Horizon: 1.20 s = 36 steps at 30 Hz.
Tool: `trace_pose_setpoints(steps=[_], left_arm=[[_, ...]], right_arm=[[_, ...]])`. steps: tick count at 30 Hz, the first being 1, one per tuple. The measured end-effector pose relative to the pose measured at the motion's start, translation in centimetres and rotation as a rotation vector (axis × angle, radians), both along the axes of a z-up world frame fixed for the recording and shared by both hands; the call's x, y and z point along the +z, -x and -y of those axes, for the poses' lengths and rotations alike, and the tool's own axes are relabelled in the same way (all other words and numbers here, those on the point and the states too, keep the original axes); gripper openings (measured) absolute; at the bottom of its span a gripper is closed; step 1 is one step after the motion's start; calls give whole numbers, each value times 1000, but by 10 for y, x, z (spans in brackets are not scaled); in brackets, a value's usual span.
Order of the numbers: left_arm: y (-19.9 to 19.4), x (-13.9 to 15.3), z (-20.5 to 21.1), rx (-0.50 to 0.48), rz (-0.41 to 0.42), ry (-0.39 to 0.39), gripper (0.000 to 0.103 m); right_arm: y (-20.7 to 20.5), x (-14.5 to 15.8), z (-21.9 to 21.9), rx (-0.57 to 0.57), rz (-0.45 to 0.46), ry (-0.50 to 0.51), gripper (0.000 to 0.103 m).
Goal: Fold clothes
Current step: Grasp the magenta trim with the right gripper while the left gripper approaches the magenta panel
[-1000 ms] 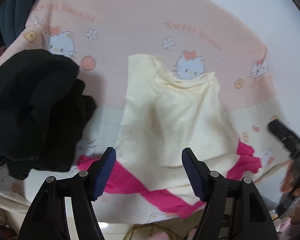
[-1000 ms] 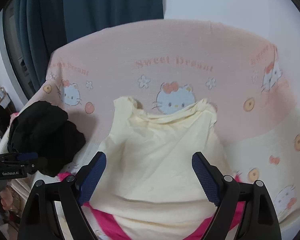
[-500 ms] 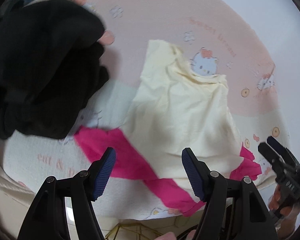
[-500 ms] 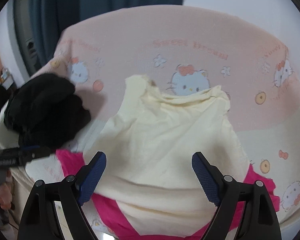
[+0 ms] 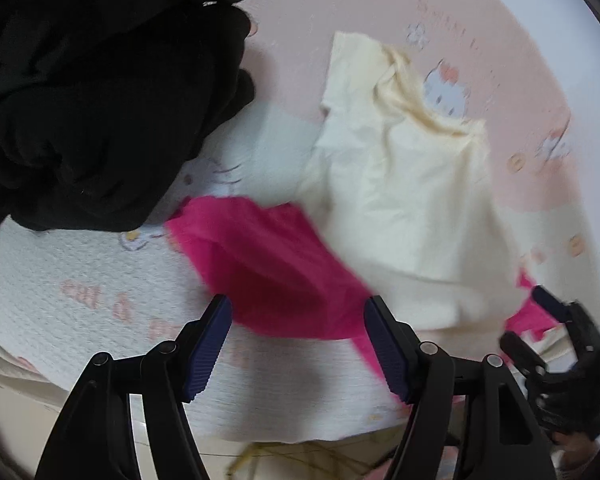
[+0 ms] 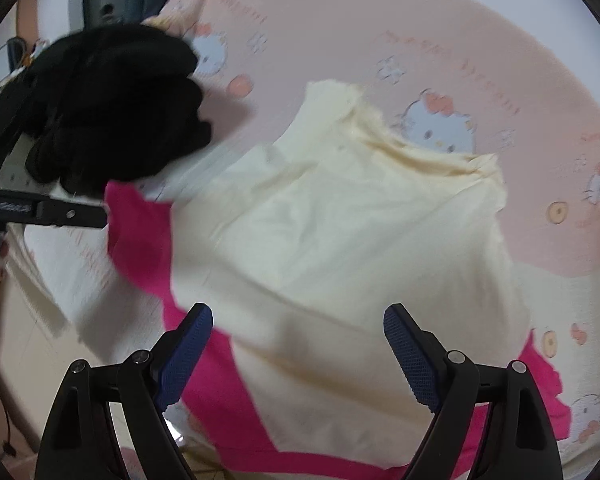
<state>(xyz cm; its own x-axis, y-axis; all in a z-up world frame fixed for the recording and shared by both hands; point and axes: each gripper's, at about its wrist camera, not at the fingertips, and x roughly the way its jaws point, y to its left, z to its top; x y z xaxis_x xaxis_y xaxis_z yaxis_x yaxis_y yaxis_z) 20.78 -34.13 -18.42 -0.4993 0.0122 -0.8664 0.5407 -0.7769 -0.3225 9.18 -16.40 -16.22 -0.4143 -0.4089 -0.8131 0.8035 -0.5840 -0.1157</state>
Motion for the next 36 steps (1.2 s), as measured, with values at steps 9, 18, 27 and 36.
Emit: trace_pose_setpoints(steps=[9,18,27,36], left_arm=[[-17,-23,-5,-26,40,10,66],[-1,-47,-30,-135,132,150,66],[15,-57,-46,-183,165,339,66],[13,-67,-40,-163,144,335,66]], right_arm=[[-35,-51,-2,117,-24,-103,88],[-30,-73,11,120,33,-121,88],[-53,-87,25,183,-17,-177,88],[-59,-102,30,199,-75,-242,85]])
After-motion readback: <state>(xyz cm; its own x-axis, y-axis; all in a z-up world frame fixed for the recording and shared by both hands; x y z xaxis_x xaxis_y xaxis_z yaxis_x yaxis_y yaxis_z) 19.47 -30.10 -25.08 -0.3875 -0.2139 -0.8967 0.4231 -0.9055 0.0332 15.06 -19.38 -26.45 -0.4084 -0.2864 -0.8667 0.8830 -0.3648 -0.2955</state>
